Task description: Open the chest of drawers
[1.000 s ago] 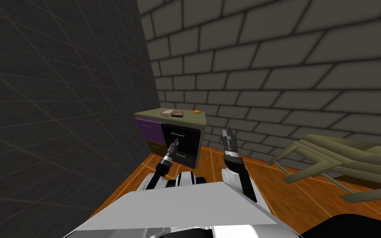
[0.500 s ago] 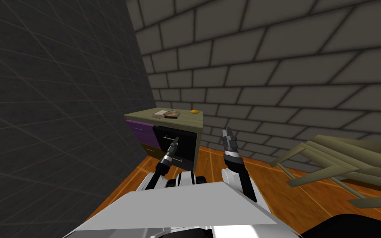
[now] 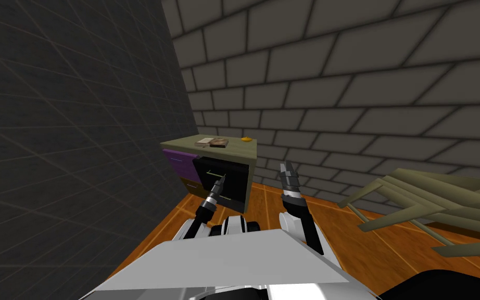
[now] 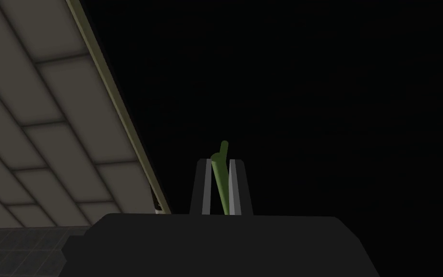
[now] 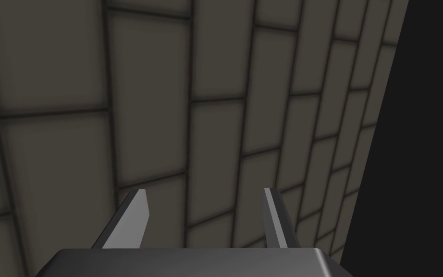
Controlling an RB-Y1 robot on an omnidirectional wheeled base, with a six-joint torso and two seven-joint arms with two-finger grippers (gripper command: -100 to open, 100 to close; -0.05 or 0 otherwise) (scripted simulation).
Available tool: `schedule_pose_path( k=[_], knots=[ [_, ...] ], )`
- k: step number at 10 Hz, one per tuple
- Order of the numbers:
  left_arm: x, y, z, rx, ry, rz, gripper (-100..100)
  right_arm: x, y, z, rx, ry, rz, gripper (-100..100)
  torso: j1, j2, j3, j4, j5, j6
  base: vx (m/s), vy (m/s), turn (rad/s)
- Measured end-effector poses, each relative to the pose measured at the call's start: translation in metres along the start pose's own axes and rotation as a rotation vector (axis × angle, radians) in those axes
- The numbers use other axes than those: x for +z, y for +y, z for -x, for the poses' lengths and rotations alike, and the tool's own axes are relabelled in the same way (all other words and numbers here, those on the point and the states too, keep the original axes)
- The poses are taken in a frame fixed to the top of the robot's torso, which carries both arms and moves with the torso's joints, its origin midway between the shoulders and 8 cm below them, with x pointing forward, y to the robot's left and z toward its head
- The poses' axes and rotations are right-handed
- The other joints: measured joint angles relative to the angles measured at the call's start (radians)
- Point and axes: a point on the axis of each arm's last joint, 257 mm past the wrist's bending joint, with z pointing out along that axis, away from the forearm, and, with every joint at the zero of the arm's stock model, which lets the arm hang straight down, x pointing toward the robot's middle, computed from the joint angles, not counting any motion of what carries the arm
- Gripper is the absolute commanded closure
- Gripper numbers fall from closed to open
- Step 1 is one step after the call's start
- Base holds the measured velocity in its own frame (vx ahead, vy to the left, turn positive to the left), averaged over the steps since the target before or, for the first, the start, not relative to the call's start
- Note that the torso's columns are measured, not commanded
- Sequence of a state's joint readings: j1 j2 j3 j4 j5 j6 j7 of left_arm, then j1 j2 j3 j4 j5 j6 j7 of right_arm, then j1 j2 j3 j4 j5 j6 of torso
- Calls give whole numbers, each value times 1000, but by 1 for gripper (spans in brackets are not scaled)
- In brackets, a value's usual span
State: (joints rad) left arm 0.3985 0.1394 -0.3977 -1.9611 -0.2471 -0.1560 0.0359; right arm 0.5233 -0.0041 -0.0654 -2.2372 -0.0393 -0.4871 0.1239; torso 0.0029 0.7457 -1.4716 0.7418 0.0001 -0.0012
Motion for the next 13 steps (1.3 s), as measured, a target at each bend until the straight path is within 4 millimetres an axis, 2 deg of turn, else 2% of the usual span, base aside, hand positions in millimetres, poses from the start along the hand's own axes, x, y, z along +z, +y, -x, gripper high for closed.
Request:
schedule_pose_path(
  k=[7,8,13],
  knots=[
    [-15,-2,-6,1,15,15,100,0,0,0,0,0,0,0,-3,-3,-2,1,-1,1,-131,46,19],
    [-17,0,-6,1,16,21,-100,0,0,0,0,0,0,0,-5,-8,-5,-1,-1,1,-5,5,-8],
    [-28,-25,-5,2,14,22,-100,0,0,0,0,0,0,0,-3,-8,-4,-3,0,1,37,1,-7]
  ],
)
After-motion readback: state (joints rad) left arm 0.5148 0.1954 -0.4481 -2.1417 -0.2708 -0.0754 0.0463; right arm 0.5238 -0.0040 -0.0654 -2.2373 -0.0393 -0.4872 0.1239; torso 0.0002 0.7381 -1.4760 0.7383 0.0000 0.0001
